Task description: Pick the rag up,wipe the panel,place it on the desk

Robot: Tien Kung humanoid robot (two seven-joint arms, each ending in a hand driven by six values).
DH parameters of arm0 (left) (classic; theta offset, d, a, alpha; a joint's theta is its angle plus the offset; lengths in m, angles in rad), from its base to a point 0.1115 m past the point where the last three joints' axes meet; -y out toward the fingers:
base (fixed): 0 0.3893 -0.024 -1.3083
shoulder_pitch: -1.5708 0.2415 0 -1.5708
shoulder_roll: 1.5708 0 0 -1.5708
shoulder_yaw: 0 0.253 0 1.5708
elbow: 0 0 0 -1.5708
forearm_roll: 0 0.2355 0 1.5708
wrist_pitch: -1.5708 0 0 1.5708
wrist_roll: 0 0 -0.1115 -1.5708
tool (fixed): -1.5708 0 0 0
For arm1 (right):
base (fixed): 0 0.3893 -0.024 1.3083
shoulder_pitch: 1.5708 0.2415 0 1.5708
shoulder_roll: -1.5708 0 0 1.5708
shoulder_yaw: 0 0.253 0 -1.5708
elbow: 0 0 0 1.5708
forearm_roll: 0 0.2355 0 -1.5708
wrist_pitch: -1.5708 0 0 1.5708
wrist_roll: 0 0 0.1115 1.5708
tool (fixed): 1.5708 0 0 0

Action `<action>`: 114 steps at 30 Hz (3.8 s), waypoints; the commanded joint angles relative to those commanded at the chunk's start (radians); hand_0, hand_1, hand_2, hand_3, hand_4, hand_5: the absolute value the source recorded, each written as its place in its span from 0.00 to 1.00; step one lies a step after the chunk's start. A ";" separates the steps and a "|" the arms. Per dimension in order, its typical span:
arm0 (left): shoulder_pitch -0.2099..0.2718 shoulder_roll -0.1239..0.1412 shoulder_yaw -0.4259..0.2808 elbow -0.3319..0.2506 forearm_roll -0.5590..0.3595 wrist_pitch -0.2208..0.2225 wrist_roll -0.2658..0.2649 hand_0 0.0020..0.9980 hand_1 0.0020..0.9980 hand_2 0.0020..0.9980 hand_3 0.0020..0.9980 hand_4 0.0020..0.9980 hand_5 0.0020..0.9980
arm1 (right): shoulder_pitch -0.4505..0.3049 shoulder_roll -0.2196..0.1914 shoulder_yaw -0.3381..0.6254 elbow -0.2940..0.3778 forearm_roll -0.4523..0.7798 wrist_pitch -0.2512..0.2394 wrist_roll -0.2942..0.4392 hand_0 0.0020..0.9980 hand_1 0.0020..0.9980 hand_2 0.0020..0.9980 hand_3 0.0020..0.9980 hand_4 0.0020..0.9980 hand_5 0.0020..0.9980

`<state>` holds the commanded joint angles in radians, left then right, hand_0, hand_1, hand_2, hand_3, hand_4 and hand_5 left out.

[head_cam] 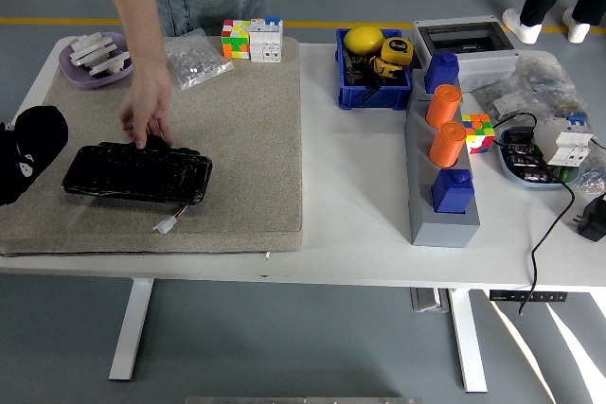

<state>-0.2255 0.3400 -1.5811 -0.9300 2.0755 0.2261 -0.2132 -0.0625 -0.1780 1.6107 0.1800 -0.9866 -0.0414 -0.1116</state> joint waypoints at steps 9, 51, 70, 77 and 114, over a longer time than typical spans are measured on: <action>0.002 -0.017 0.038 -0.018 -0.001 -0.003 0.010 0.26 0.17 0.63 0.39 0.00 0.00 | 0.003 0.006 0.005 0.000 -0.002 0.001 0.002 0.74 0.66 0.68 0.59 0.97 0.47; 0.000 -0.023 0.432 -0.207 -0.055 -0.024 0.021 0.26 0.17 0.61 0.39 0.00 0.00 | 0.000 -0.005 0.050 0.000 -0.055 0.003 -0.028 0.74 0.66 0.68 0.59 0.98 0.47; -0.035 -0.050 0.501 -0.205 -0.045 -0.029 0.030 0.26 0.17 0.61 0.40 0.00 0.00 | -0.002 -0.004 0.047 0.000 -0.058 0.003 -0.041 0.74 0.66 0.68 0.59 0.99 0.47; -0.017 -0.051 0.447 -0.179 -0.037 -0.025 0.025 0.26 0.17 0.60 0.40 0.00 0.00 | -0.002 -0.005 0.055 0.000 -0.068 0.003 -0.040 0.74 0.66 0.68 0.60 0.99 0.47; 0.012 0.017 0.123 0.004 0.013 -0.024 -0.015 0.27 0.21 0.59 0.40 0.00 0.00 | -0.001 0.002 0.051 0.000 -0.061 0.001 -0.042 0.74 0.66 0.68 0.60 1.00 0.48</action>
<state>-0.2134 0.3572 -1.4581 -0.9258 2.0889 0.2016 -0.2287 -0.0637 -0.1756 1.6616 0.1800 -1.0474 -0.0400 -0.1532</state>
